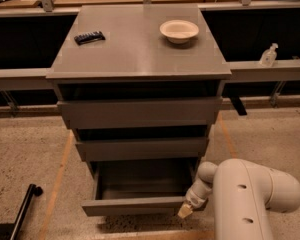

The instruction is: Close bottom drawer

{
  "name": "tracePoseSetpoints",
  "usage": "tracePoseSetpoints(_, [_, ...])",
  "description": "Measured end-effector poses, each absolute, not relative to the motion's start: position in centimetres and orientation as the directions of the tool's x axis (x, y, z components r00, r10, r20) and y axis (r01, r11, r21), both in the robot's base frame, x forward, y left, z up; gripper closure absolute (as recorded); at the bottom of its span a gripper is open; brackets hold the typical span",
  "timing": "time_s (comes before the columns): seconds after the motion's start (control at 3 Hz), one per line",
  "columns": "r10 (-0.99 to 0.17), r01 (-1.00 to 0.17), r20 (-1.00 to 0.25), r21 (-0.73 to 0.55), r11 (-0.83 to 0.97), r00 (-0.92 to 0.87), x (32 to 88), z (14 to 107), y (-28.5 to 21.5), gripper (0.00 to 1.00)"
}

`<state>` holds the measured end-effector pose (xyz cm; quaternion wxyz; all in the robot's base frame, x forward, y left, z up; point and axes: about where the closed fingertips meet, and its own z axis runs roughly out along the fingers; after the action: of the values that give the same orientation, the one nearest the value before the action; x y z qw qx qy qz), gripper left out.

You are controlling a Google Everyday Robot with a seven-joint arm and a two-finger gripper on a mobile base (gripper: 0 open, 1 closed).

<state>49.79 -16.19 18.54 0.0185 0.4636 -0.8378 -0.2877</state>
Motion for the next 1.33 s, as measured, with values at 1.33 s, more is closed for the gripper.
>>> tracePoseSetpoints(1.33, [-0.82,-0.862,-0.311,0.336,0.379,-0.482,55.3,17.2,-14.9,1.0])
